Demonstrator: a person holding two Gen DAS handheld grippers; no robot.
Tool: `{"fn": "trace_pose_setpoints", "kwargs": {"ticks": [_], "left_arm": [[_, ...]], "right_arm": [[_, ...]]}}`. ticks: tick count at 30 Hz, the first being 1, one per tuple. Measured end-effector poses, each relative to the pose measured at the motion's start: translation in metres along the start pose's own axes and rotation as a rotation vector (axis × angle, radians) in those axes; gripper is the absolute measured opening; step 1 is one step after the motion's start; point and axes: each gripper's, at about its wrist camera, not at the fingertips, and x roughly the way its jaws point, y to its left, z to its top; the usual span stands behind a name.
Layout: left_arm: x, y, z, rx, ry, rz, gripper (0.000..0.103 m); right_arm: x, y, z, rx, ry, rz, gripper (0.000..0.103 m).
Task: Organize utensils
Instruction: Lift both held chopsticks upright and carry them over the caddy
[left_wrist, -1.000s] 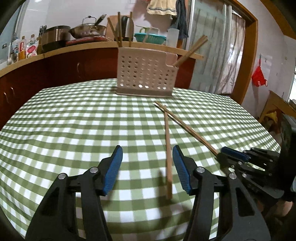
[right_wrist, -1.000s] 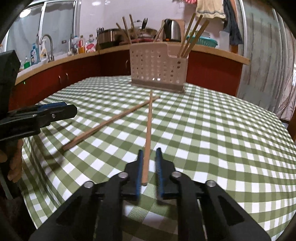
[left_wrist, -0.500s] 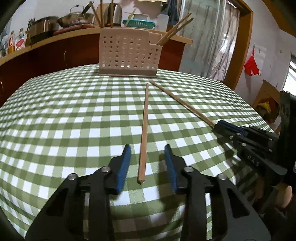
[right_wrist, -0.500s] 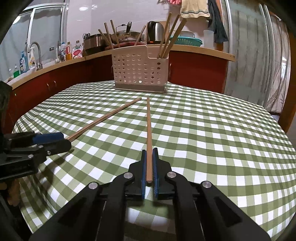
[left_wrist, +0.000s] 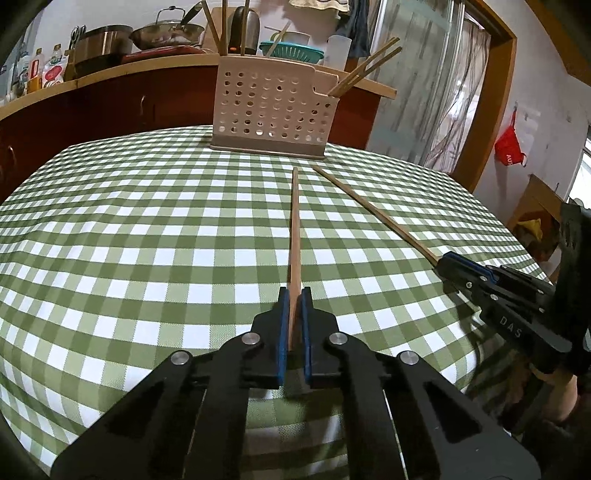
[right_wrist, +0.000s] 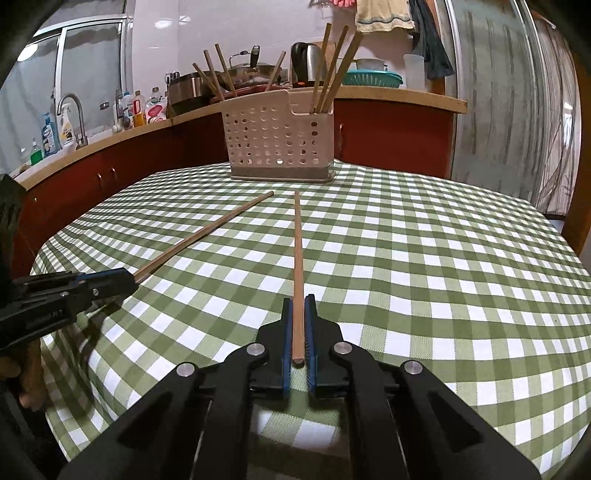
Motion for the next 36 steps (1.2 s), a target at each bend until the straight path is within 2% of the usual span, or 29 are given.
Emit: {"fn": "trace_pose_setpoints", "kwargs": {"ticks": [7,13,15,16,17,19,22,27,30,32,36], "left_arm": [[-0.017,0.0,0.017,0.032,-0.087,0.028,0.007],[-0.018,0.004,0.02,0.024,-0.09,0.038,0.007],[-0.018,0.004,0.019,0.026,-0.089,0.038,0.007],[-0.018,0.004,0.019,0.028,-0.089,0.038,0.007],[-0.018,0.004,0.019,0.029,-0.089,0.037,0.007],[-0.017,0.004,0.019,0.03,-0.089,0.036,0.007],[-0.017,0.003,0.019,0.03,-0.089,0.036,0.007],[-0.015,0.004,0.018,0.026,-0.085,0.033,0.007],[-0.014,0.003,0.017,0.026,-0.08,0.029,0.007],[-0.014,0.004,0.017,0.024,-0.078,0.027,0.007],[-0.017,0.005,0.018,0.024,-0.086,0.027,0.007]], "right_arm": [[-0.022,0.001,0.014,-0.011,-0.073,-0.021,0.003],[-0.006,0.013,0.0,-0.095,0.002,-0.012,0.005],[-0.005,0.016,-0.003,-0.106,0.001,-0.018,0.018],[-0.008,0.016,-0.002,-0.107,-0.018,-0.026,0.032],[-0.01,0.016,-0.002,-0.104,-0.035,-0.032,0.04],[-0.01,0.014,0.0,-0.097,-0.036,-0.036,0.04],[-0.005,0.011,-0.002,-0.079,-0.008,-0.031,0.04],[-0.001,0.007,-0.004,-0.052,0.004,-0.024,0.032],[0.003,0.003,-0.005,-0.031,0.015,-0.013,0.021],[0.004,0.005,-0.005,-0.04,0.016,-0.007,0.009],[0.0,0.006,-0.004,-0.045,0.005,-0.025,0.007]]}}
